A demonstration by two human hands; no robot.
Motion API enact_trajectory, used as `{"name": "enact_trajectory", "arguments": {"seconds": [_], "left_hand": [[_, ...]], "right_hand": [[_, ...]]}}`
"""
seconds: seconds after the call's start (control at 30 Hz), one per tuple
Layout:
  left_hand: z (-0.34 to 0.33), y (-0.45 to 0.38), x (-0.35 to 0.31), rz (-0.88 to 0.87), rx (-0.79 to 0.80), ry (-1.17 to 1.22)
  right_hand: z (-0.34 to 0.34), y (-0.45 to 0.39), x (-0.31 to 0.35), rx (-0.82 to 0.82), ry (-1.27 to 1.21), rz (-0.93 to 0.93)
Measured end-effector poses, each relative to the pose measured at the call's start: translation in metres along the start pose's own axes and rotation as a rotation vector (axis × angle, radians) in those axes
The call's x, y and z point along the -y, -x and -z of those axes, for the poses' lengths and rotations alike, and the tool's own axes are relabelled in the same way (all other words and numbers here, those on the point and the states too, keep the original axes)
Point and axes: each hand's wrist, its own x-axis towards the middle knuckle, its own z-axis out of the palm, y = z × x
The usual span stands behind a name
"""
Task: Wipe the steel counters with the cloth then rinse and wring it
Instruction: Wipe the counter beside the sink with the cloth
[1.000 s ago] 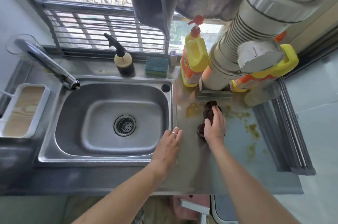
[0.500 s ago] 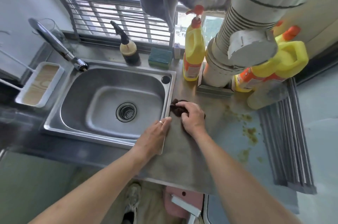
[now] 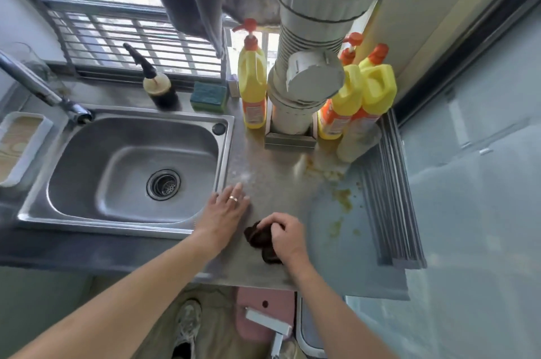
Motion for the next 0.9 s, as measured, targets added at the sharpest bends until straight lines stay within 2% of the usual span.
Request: {"name": "enact_trajectory", "arguments": {"seconds": [0.07,0.2,0.27,0.43,0.57,0.77,0.9], "left_hand": [[0.007,-0.011,-0.016,-0.012,0.020,0.053],[0.025,-0.027,-0.046,0.039,-0.010,0.290],[0.028,-0.034,-0.056,0.094,-0.053,0.396],[0.016,-0.044,-0.061,0.102,-0.016,0.428],[0.012,-0.044,-0.059,0.083,-0.011,0.398],[0.008,-0.048,-0.056,0.059,-0.034,0.378],[0.010,-0.052,-0.049,0.043,-0.045,0.385]], "right_hand": [[0.028,-0.004,0.002,-0.246,-0.086,-0.052],[0.085,-0.013,-0.008,-0.808,-0.087,-0.206],[0.102,-0.018,-0.024,-0.936,-0.058,-0.295],[0.097,-0.020,-0.059,-0.757,0.234,-0.311],[0.093,-0.033,-0.059,-0.678,0.311,-0.356],[0.081,-0.069,-0.045,-0.472,0.428,-0.198],[0.063,-0.093,-0.032,-0.426,0.441,-0.100]]}}
